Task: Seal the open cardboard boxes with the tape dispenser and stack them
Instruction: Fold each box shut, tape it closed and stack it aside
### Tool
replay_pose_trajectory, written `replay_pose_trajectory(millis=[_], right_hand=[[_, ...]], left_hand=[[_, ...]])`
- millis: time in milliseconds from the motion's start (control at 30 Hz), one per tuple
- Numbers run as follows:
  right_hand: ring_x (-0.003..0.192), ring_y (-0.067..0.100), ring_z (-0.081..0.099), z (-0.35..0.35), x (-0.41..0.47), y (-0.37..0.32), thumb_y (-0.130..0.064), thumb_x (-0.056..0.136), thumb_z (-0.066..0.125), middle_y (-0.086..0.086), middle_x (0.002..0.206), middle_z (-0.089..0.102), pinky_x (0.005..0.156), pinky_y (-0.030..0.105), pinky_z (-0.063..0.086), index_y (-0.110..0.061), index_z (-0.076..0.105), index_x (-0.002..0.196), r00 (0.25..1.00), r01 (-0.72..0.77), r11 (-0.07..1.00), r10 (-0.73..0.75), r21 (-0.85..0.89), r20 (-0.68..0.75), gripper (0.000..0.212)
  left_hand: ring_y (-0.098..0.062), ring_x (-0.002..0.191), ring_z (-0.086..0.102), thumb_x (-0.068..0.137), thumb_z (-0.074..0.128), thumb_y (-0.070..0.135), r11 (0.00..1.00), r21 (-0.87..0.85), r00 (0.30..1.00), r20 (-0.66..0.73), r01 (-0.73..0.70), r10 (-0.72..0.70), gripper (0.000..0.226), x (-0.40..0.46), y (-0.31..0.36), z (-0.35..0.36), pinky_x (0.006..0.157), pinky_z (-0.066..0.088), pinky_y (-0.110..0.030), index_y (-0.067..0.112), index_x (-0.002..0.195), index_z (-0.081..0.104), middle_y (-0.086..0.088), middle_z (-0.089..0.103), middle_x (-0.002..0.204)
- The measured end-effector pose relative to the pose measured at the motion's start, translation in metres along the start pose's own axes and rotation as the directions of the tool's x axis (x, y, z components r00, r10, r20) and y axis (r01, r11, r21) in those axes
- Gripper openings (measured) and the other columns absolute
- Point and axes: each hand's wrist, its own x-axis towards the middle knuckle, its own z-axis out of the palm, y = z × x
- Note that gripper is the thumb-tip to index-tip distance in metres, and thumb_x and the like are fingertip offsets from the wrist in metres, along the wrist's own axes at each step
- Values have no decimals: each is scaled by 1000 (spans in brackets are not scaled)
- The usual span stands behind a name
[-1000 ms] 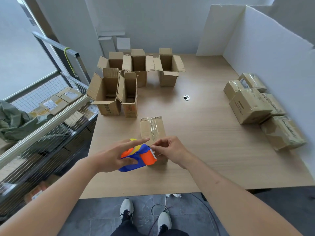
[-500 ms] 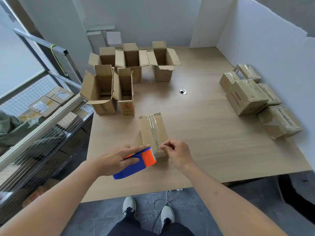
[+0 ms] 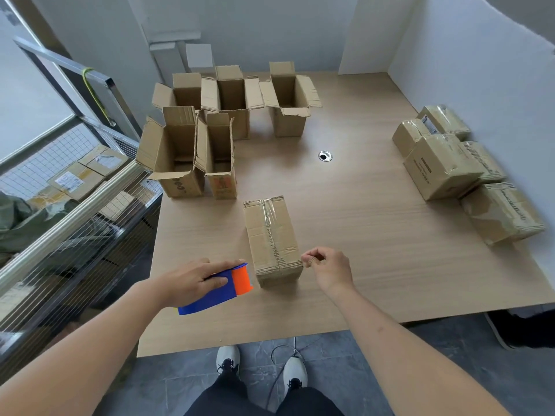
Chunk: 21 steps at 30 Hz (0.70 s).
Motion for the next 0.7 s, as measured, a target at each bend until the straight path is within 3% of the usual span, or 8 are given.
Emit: replay_pose_trajectory(millis=[167,300,400,433,533,600,633,700], right_hand=[[79,7,70,8,7,7,-29,82,80,-16,72,73,80,35,56,-31,75,74,1000,-6,1000,5,27,31,10],[71,9,68,14,9,12,-22,85,81,-11,72,74,77,36,56,-25,76,77,999,25,990,-29,139,22,10],[60,6,57,16,8,19,-28,90,78,-10,75,72,70,39,54,-31,74,83,1000,27,988,-28,152,1,8],[63,7,57,15,7,19,-32,92,75,-11,82,71,70,38,54,-35,71,92,1000,17,988,-20,153,17,4],[79,14,62,15,4,20,-40,102,59,-17,115,62,63,32,54,-45,50,127,976,-161,954,116,254,187,28],[87,14,60,19,1,19,-32,109,44,-11,128,60,69,30,53,-46,50,130,959,-213,931,142,296,245,26],[96,14,60,21,-1,18,-26,110,40,-5,131,61,79,31,52,-41,54,131,978,-151,950,103,273,183,29],[118,20,58,26,-4,17,-20,109,38,3,133,61,100,34,45,-27,61,131,996,44,992,-34,122,-83,32]], left_hand=[[-7,95,50,109,36,48,1000,-4,999,-45,29,-29,48,11,-6,12,75,33,-20,78,141,17,8,51,108],[-10,94,50,108,36,49,1000,-10,995,-92,27,-28,50,18,-5,19,80,36,-29,83,137,13,5,50,106],[-13,91,51,108,35,51,1000,22,991,-135,12,-9,51,24,-2,25,80,37,-34,84,135,7,5,49,102],[-13,90,51,107,35,52,1000,31,989,-150,6,-1,52,26,-2,26,79,37,-34,84,135,5,5,50,101],[-16,90,52,107,33,53,998,58,986,-167,8,2,52,28,-5,29,82,40,-37,86,133,2,4,50,100],[-18,90,53,107,32,54,997,72,986,-167,18,-6,52,27,-8,29,85,43,-39,86,134,1,3,51,100],[-18,90,53,107,32,55,997,76,986,-166,23,-10,52,26,-9,29,85,43,-39,86,134,0,3,51,100],[-17,89,53,106,31,56,996,80,987,-162,33,-19,52,25,-8,29,82,42,-37,86,134,-1,3,50,101]])
